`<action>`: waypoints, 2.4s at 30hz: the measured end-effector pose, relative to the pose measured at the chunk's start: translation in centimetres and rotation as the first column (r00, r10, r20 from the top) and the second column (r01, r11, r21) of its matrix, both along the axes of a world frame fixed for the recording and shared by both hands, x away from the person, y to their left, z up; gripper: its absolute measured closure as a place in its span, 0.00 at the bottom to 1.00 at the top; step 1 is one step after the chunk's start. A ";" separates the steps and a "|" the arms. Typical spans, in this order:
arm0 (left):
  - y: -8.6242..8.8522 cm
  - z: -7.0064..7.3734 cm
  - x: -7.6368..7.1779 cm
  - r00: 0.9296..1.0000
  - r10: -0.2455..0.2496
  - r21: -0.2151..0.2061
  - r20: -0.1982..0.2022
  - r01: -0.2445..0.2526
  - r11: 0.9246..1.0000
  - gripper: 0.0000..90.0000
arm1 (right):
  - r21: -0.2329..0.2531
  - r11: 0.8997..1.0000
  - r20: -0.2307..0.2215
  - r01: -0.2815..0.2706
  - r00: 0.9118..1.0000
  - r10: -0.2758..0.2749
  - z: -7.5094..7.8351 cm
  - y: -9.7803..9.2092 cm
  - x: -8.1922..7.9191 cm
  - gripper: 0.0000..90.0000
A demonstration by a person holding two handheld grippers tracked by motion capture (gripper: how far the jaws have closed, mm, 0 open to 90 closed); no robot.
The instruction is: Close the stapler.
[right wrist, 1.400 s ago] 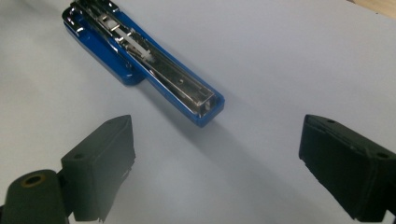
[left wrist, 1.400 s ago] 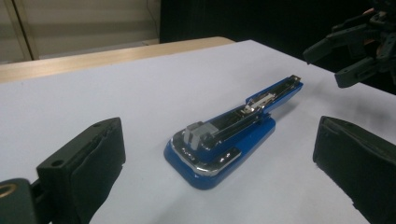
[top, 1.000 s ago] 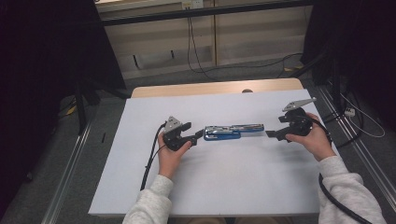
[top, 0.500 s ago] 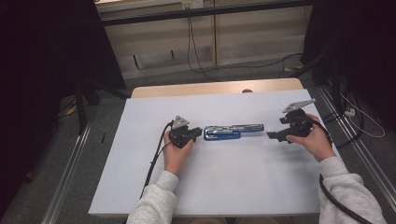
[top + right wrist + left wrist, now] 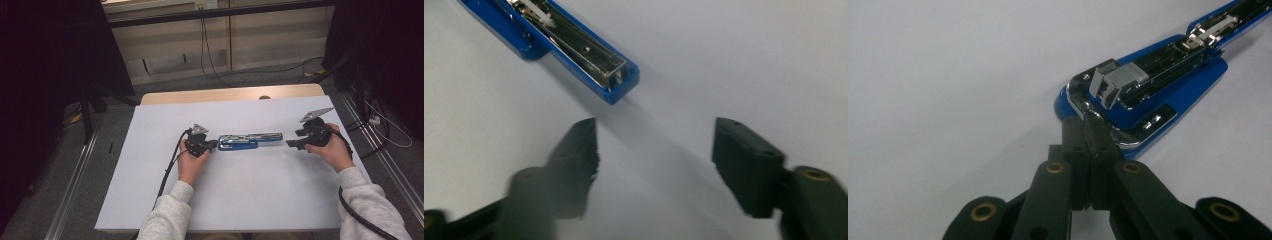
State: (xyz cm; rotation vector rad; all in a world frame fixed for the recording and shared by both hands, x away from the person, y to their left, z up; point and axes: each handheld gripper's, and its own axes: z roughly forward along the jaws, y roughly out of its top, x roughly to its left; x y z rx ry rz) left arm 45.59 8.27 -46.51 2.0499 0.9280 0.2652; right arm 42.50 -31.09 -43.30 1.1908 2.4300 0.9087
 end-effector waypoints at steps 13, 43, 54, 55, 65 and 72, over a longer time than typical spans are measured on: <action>-0.4 -0.1 0.0 1.000 -0.017 0.034 -0.016 0.018 0.999 1.00 | -0.047 0.997 -0.013 -0.053 0.999 0.053 -0.7 2.2 0.8 1.00; 0.8 0.9 -0.2 0.999 0.051 -0.017 0.002 -0.051 0.999 0.59 | 0.139 0.989 0.022 -0.049 0.999 0.047 0.6 2.7 -0.4 0.48; 2.7 2.7 -1.8 1.000 -0.005 -0.118 0.000 0.005 0.993 0.22 | 0.188 0.982 0.009 -0.016 1.000 0.015 0.5 3.4 -2.0 0.20; 2.7 2.7 -1.8 1.000 -0.005 -0.118 0.000 0.005 0.993 0.20 | 0.188 0.982 0.009 -0.016 1.000 0.015 0.5 3.4 -2.0 0.20; 4.3 3.6 -3.2 0.999 -0.022 -0.134 0.023 0.025 0.991 0.13 | 0.161 0.985 0.018 -0.062 0.998 0.059 0.5 3.9 -4.2 0.16; 5.4 4.0 -4.4 0.998 -0.041 -0.122 0.047 0.047 0.991 0.12 | 0.157 0.986 0.014 -0.056 0.998 0.055 0.6 3.2 -5.3 0.15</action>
